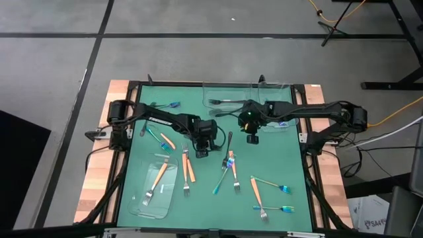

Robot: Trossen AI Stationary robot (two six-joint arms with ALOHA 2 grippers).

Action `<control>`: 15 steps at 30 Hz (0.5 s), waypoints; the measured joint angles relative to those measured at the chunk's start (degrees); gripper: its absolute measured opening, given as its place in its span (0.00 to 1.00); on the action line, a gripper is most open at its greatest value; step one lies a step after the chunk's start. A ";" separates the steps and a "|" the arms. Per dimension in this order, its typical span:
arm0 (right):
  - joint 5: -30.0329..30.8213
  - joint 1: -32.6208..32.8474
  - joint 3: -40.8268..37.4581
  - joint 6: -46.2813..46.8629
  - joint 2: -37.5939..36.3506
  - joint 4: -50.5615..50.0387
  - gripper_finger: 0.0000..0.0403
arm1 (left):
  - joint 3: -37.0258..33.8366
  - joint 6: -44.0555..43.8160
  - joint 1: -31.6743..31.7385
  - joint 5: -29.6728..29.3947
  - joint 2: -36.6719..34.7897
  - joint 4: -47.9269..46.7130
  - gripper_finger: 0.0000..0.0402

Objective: Sort silverware by color (type)
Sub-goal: Put the black fork into the top left transparent bin

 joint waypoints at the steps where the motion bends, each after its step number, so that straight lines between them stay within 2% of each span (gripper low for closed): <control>1: 0.00 0.00 0.00 0.00 0.00 0.03 0.16 | 0.00 0.35 -0.02 -0.22 0.30 0.02 0.22; 15: 0.00 0.00 0.00 -0.02 0.00 0.08 0.16 | 0.09 2.90 -0.18 -2.69 1.71 0.13 0.21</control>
